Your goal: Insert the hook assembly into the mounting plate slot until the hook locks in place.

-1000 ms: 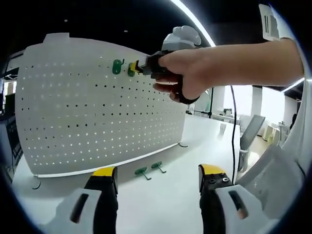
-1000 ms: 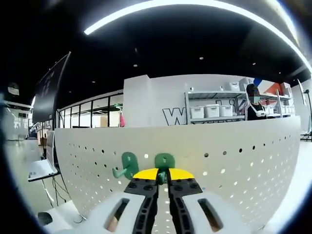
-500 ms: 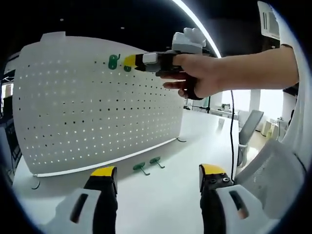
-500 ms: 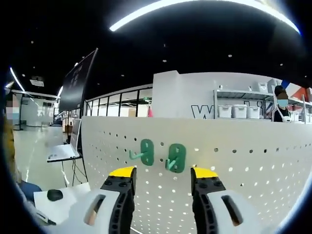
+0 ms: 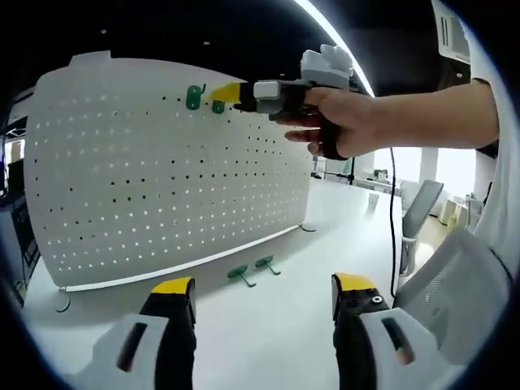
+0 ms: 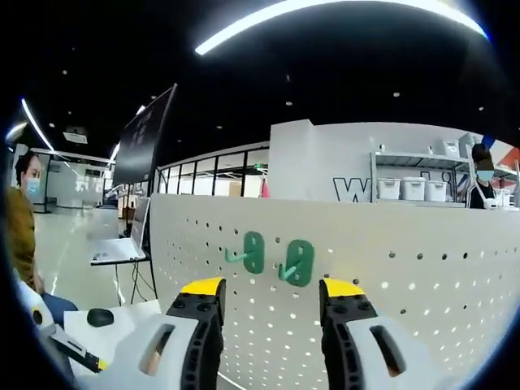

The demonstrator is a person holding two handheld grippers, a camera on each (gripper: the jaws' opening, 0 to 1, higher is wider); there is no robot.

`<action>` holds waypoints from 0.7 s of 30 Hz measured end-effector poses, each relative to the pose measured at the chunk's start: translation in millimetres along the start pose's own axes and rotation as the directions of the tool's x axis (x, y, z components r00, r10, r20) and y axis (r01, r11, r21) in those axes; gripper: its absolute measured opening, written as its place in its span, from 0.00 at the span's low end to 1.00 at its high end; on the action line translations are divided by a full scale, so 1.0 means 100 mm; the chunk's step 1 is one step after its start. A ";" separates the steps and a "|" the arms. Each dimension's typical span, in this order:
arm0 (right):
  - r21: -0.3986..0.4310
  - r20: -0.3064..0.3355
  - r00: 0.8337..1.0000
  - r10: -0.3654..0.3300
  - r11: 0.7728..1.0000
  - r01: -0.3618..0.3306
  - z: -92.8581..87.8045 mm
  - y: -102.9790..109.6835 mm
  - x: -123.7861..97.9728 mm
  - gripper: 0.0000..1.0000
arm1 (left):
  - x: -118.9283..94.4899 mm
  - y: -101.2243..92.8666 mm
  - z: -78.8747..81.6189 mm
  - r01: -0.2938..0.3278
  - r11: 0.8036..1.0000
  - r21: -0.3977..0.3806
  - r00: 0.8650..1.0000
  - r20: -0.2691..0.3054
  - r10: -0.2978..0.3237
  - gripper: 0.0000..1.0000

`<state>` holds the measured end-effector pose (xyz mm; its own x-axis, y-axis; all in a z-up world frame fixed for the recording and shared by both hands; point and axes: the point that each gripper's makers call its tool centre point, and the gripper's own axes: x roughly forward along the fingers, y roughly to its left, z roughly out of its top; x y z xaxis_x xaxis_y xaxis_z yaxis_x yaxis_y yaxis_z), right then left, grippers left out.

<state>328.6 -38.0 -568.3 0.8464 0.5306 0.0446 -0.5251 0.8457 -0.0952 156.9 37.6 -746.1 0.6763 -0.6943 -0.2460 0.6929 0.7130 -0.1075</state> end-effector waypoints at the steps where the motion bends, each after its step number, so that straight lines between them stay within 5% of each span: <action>1: 0.019 0.020 0.999 0.028 0.999 -0.029 0.02 0.03 -0.03 0.44 | 0.00 0.01 -0.01 -0.003 1.000 0.001 1.000 -0.003 0.003 0.70; 5: 0.037 0.047 0.995 0.088 0.995 -0.089 0.03 0.07 -0.11 0.45 | 0.00 0.02 -0.02 -0.006 1.000 0.003 1.000 -0.008 0.006 0.70; 13: 0.062 0.053 0.994 0.098 0.993 -0.101 0.06 0.06 -0.17 0.46 | 0.01 0.00 -0.03 0.000 1.000 0.007 1.000 -0.018 0.000 0.70; 21: 0.053 0.016 0.989 0.146 0.988 -0.147 -0.13 0.18 -0.39 0.46 | 0.00 0.02 -0.03 -0.006 1.000 0.001 1.000 -0.013 0.006 0.70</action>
<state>287.3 -43.7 -584.4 0.7591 0.6494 0.0463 -0.6476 0.7604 -0.0480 157.8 39.1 -749.0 0.6771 -0.6887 -0.2592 0.6890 0.7170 -0.1053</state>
